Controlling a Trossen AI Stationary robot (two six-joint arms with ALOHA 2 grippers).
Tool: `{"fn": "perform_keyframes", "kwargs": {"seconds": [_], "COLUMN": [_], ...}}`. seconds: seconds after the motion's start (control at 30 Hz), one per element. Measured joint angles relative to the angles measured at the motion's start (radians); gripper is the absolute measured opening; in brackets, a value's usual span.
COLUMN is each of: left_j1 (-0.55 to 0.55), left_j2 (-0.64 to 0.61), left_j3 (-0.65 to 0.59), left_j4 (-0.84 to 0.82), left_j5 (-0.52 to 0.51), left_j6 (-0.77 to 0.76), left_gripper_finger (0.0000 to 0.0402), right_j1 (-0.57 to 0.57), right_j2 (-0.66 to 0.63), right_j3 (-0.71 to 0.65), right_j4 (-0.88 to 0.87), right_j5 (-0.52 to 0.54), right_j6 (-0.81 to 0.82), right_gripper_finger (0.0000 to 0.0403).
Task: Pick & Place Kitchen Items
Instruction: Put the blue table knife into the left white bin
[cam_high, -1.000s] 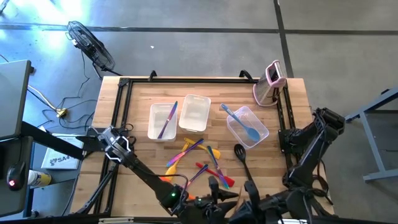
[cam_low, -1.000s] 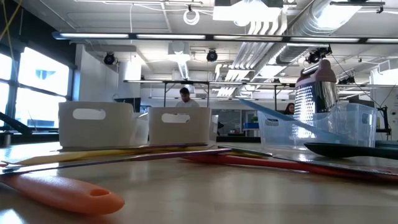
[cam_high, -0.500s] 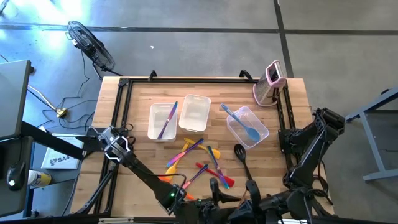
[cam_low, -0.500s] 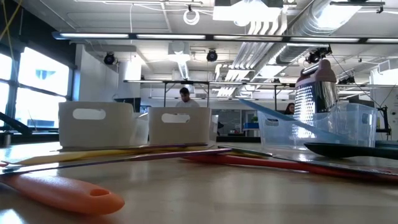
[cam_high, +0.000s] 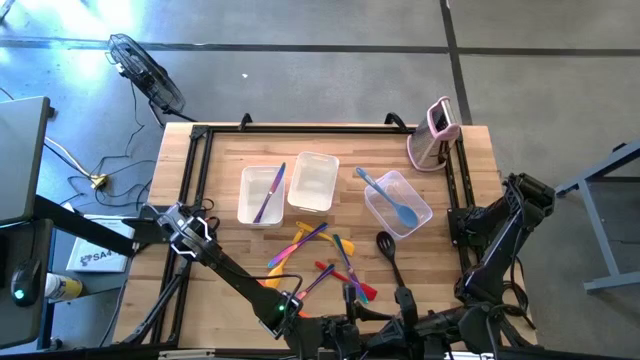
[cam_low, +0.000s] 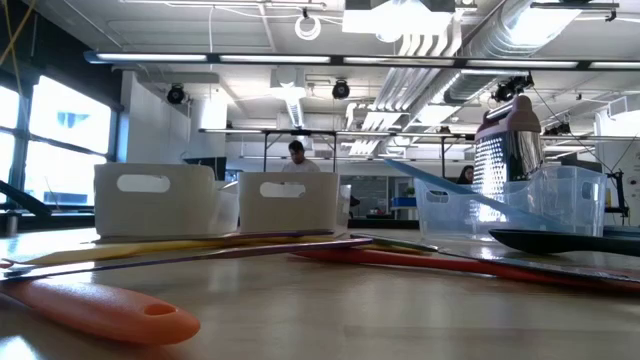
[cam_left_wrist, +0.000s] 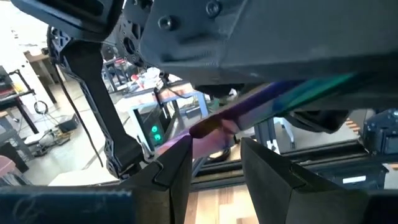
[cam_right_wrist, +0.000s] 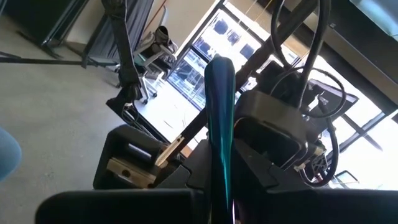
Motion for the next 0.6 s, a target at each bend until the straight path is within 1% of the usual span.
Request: {"fn": "perform_keyframes", "kwargs": {"seconds": [0.17,0.27,0.43,0.5,0.6], "left_j1": [0.006,0.014,0.026,0.025,0.025], "left_j2": [0.0,-0.002,-0.002,-0.002,-0.002], "left_j3": [0.001,0.001,0.001,0.001,0.0], "left_j4": [0.056,0.056,0.056,0.056,0.067], "left_j5": [-0.004,-0.006,-0.031,-0.032,-0.038], "left_j6": [0.002,-0.024,-0.048,-0.048,-0.038], "left_gripper_finger": [0.0131,0.0131,0.013,0.0122,0.0086], "right_j1": [-0.001,-0.012,-0.018,-0.018,-0.019], "right_j2": [0.0,0.0,0.0,0.0,-0.001], "right_j3": [0.0,0.0,0.0,0.0,0.0], "right_j4": [-0.001,-0.002,-0.002,-0.004,-0.003], "right_j5": [0.001,0.001,0.037,0.039,0.045], "right_j6": [0.001,0.008,0.008,0.008,0.009], "right_gripper_finger": [0.0031,0.0031,0.0031,0.0031,0.0031]}}
